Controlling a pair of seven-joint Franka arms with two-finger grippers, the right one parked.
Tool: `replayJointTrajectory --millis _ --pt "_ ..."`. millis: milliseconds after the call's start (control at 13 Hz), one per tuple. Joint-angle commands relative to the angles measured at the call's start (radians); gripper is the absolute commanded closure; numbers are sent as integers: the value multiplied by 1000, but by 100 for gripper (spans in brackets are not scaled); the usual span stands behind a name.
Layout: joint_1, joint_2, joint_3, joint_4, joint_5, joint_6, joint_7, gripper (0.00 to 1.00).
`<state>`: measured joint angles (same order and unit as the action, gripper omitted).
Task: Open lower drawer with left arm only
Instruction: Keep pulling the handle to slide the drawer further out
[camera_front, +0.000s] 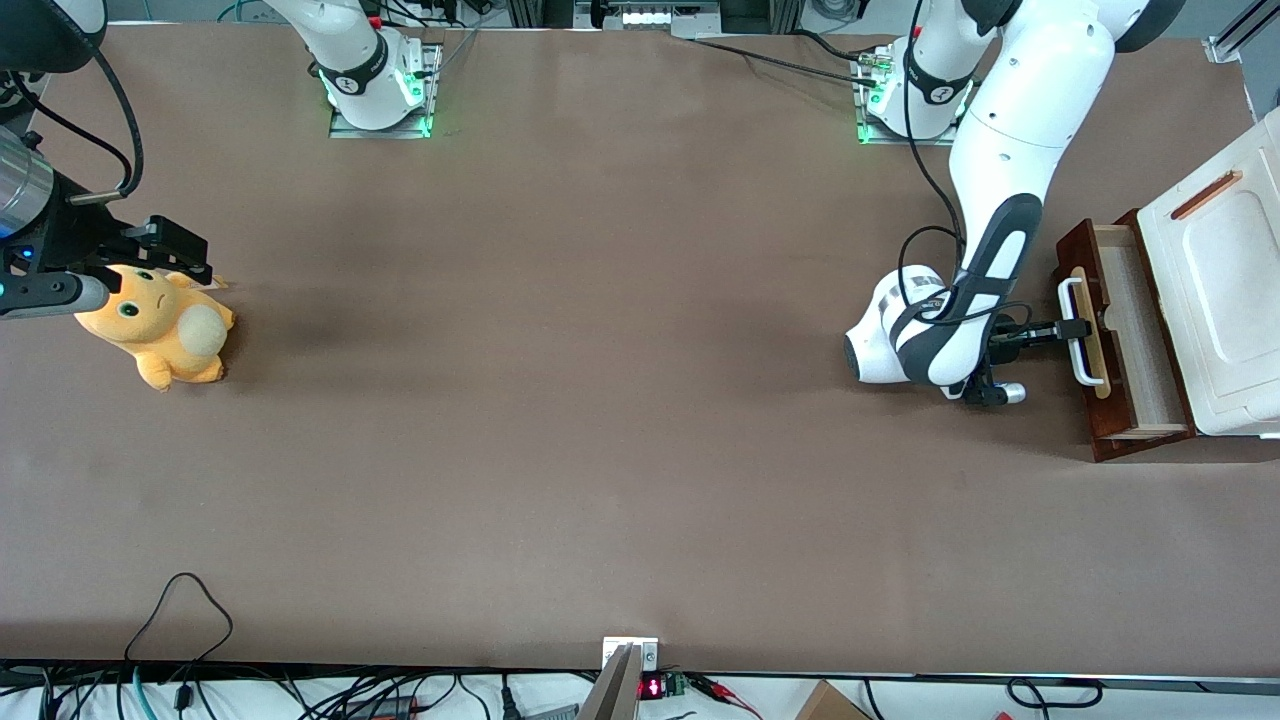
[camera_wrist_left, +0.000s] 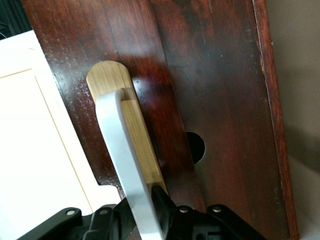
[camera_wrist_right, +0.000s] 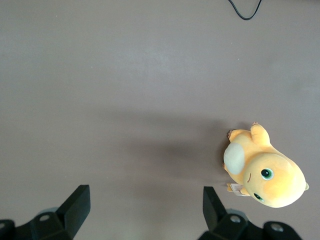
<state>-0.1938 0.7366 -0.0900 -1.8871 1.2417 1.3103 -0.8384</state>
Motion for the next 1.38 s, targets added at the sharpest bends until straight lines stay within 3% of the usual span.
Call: replayJointTrajectory --millis 0,1308 --pt "-38 9 3 9 -56 -46 -17 84" --pt "-102 18 3 45 -128 -97 -19 84"
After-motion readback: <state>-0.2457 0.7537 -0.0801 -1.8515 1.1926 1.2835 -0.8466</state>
